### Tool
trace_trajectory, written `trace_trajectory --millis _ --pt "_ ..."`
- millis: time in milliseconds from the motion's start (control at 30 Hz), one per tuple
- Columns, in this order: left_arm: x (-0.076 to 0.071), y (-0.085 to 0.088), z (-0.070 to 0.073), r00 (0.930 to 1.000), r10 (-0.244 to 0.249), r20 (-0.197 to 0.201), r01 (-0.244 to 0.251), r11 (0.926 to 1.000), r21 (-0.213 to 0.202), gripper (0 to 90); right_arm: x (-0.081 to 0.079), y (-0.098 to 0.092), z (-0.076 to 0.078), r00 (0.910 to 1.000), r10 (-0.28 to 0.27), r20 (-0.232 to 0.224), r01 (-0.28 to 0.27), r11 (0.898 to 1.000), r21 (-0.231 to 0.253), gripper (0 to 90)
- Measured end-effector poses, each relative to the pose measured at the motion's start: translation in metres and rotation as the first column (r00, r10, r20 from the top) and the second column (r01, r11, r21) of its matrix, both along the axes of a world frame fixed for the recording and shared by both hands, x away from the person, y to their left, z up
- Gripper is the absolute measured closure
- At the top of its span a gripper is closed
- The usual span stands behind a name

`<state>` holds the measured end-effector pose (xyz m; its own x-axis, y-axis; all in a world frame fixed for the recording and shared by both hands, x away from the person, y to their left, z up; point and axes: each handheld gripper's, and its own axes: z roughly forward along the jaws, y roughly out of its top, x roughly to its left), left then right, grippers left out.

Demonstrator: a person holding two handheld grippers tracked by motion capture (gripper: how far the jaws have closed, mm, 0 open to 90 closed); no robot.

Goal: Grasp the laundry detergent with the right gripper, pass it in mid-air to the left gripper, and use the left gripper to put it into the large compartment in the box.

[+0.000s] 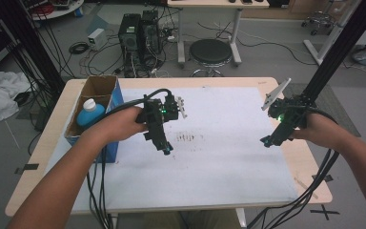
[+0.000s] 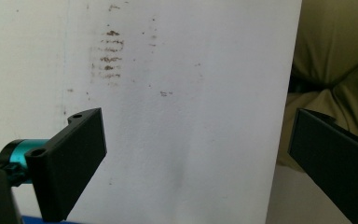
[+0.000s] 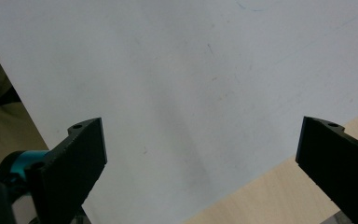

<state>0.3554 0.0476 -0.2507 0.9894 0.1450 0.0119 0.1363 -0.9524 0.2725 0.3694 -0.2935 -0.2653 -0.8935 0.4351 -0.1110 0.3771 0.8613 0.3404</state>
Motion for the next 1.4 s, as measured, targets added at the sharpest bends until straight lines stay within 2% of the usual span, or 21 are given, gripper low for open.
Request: trace_trajectory --millis 200,300,467,633,800,1400 --pt "-0.002 -0.010 -0.003 0.9993 -0.027 -0.027 0.027 0.9996 -0.007 4.3 0.001 0.003 -0.001 1.0000 0.004 -0.007 -0.004 1.000 -0.003 0.8" --pt "-0.002 -0.014 -0.004 0.9991 -0.034 -0.028 0.033 0.9993 -0.016 4.3 0.002 0.005 -0.001 0.9999 0.008 -0.008 -0.008 1.000 -0.002 0.8" --pt "0.000 -0.017 -0.005 0.9990 -0.039 -0.021 0.039 0.9992 -0.008 4.3 0.002 0.007 -0.002 0.9999 0.012 -0.006 -0.012 1.000 0.003 0.8" --pt "0.004 -0.016 -0.006 0.9996 -0.024 -0.014 0.024 0.9995 -0.021 4.3 0.004 0.008 -0.004 0.9997 0.022 -0.006 -0.022 1.000 0.000 0.8" --pt "0.006 -0.016 -0.008 0.9996 -0.026 -0.015 0.026 0.9997 -0.003 4.3 0.005 0.010 -0.004 0.9998 0.019 -0.010 -0.019 1.000 -0.001 0.8" --pt "0.009 -0.011 -0.007 0.9998 -0.013 -0.016 0.012 0.9998 -0.013 4.3 0.008 0.014 -0.006 0.9995 0.028 -0.017 -0.028 1.000 -0.004 0.8"
